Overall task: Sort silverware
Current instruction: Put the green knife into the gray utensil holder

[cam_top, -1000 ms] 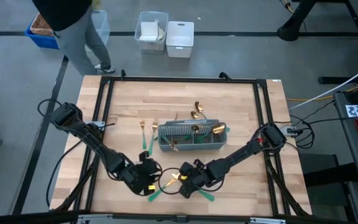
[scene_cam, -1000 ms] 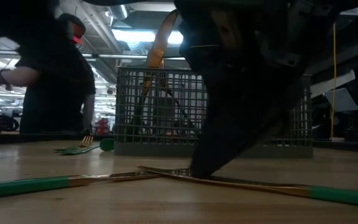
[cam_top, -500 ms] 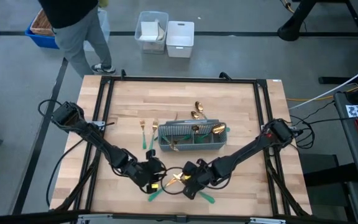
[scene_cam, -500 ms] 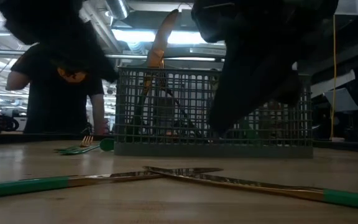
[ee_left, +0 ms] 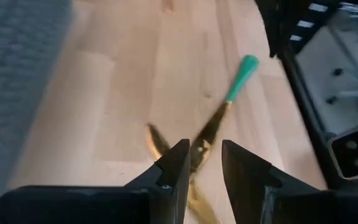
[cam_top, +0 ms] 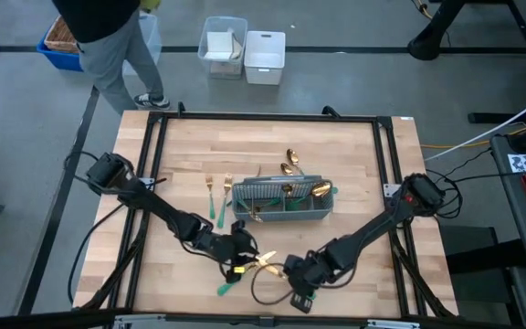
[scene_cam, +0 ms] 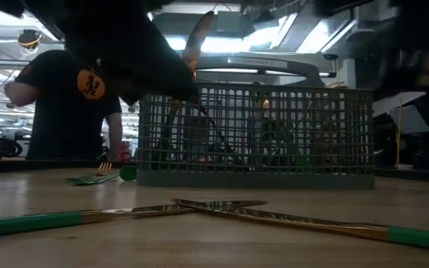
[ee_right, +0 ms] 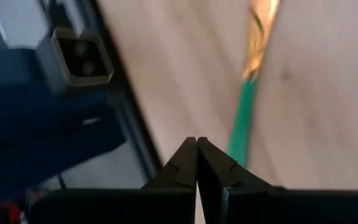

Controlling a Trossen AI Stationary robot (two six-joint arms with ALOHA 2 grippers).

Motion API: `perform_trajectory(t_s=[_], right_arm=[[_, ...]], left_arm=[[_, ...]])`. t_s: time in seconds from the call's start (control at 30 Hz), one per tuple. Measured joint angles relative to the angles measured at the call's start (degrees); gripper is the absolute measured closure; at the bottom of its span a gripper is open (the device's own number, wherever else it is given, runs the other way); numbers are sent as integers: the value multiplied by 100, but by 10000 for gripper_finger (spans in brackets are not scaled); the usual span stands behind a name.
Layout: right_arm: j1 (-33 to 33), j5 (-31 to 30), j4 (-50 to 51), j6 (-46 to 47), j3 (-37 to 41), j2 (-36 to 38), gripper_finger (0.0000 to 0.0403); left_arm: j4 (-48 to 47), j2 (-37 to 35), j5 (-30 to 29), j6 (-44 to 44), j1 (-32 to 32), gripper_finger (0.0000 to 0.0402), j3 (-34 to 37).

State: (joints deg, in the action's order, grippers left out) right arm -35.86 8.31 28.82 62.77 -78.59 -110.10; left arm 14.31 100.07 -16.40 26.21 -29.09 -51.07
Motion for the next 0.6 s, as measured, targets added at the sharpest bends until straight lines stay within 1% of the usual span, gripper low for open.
perform_trajectory(t_s=[0.1, 0.17, 0.23, 0.33, 0.43, 0.5, 0.6], right_arm=[[-143, 47, -23, 4, -2, 0, 392], [-209, 107, -76, 50, -7, 0, 380], [-214, 193, -60, 222, -7, 0, 358], [-199, 131, 30, 602, -7, 0, 313], [-200, -7, 159, 627, -7, -5, 268], [-208, -75, 244, 636, -7, -61, 246], [-205, -35, 260, 646, -7, -159, 224]], left_arm=[[436, 266, 443, -166, 109, 316, 0], [644, 422, 669, -238, 160, 316, 0], [679, 524, 814, -287, 195, 316, -2], [770, 686, 984, -493, 230, 316, 0], [776, 823, 1032, -756, 230, 316, 0], [770, 908, 1043, -891, 217, 316, 0], [722, 938, 1040, -1075, 213, 316, 0]])
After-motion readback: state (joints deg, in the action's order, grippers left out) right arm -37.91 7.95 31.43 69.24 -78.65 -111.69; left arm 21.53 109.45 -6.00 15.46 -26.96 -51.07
